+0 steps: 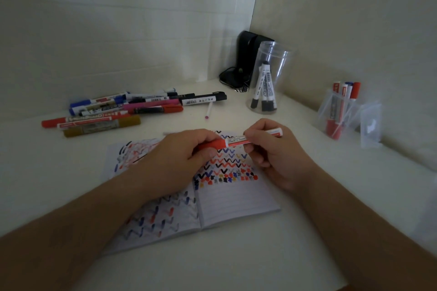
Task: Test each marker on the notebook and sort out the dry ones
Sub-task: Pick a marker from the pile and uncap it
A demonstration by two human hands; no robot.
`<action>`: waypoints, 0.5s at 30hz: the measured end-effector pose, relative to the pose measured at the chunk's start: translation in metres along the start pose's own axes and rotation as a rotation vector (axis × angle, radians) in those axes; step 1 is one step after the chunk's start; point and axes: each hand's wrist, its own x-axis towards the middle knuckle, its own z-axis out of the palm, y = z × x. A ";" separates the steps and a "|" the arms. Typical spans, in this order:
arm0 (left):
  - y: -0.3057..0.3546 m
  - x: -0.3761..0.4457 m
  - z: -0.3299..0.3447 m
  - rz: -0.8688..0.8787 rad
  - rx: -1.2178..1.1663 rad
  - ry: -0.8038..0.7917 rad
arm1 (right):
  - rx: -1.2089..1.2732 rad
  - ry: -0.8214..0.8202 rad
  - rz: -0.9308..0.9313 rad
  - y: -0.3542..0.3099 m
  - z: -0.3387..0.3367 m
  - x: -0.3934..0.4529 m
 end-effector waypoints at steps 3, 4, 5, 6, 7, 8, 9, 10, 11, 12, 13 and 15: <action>0.003 -0.001 0.001 0.015 0.032 0.031 | -0.021 0.000 -0.006 0.001 0.002 -0.001; 0.003 -0.002 0.001 0.024 0.037 0.044 | -0.023 -0.005 -0.013 0.001 0.002 -0.001; 0.004 -0.003 0.002 0.034 0.043 0.059 | -0.023 -0.013 -0.021 0.002 0.002 -0.001; 0.005 -0.003 0.002 0.040 0.049 0.076 | -0.025 -0.020 -0.030 0.002 0.002 -0.001; 0.006 -0.003 0.003 0.043 0.054 0.098 | -0.029 -0.026 -0.039 0.002 0.002 -0.001; 0.007 -0.003 0.004 0.052 0.062 0.126 | -0.031 -0.034 -0.047 0.003 0.002 -0.001; 0.008 -0.002 0.006 0.063 0.078 0.154 | -0.031 -0.042 -0.054 0.002 0.002 -0.001; 0.010 -0.001 0.007 0.073 0.100 0.176 | -0.028 -0.053 -0.059 0.002 0.002 -0.001; 0.012 -0.001 0.008 0.082 0.125 0.188 | -0.027 -0.064 -0.062 0.001 0.002 -0.001; 0.013 0.000 0.009 0.095 0.143 0.195 | -0.028 -0.075 -0.061 0.000 0.001 -0.001; 0.012 0.000 0.010 0.111 0.156 0.201 | -0.029 -0.081 -0.055 -0.001 0.000 -0.002; 0.010 0.000 0.009 0.143 0.172 0.205 | -0.019 -0.067 -0.039 -0.001 -0.001 -0.002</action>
